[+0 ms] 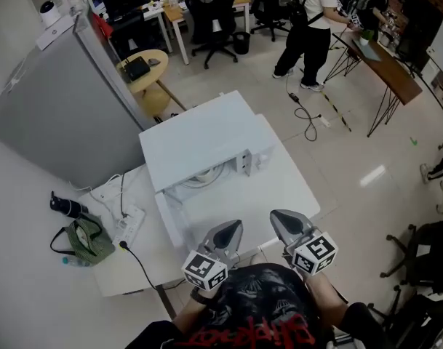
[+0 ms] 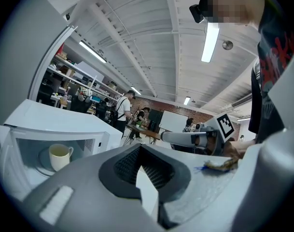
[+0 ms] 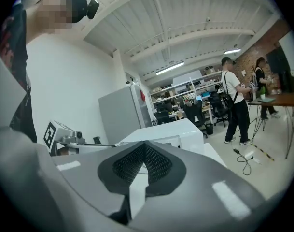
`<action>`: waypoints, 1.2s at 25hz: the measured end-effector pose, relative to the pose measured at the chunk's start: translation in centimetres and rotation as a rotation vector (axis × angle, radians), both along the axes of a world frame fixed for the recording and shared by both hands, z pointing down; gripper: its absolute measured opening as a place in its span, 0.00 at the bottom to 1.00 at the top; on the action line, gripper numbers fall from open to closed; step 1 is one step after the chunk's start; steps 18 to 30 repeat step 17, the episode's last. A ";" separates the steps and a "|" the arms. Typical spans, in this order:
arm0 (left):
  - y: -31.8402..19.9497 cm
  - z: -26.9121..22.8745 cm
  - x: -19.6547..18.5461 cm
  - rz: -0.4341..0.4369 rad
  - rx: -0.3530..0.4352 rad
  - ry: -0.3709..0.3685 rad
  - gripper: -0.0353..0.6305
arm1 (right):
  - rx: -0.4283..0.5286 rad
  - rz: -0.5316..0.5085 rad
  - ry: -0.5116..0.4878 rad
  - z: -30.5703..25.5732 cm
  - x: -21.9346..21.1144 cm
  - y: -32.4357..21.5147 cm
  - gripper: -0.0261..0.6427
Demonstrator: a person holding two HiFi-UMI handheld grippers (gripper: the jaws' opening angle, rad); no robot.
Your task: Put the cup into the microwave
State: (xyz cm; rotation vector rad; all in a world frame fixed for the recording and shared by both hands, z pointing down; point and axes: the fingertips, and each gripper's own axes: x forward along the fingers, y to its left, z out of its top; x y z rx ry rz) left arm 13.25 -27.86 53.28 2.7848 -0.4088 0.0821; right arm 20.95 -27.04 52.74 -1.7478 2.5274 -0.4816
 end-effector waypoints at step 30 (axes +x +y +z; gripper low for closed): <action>1.0 0.8 0.6 0.068 -0.027 -0.023 0.06 | -0.146 -0.122 0.099 0.2 3.1 2.8 0.04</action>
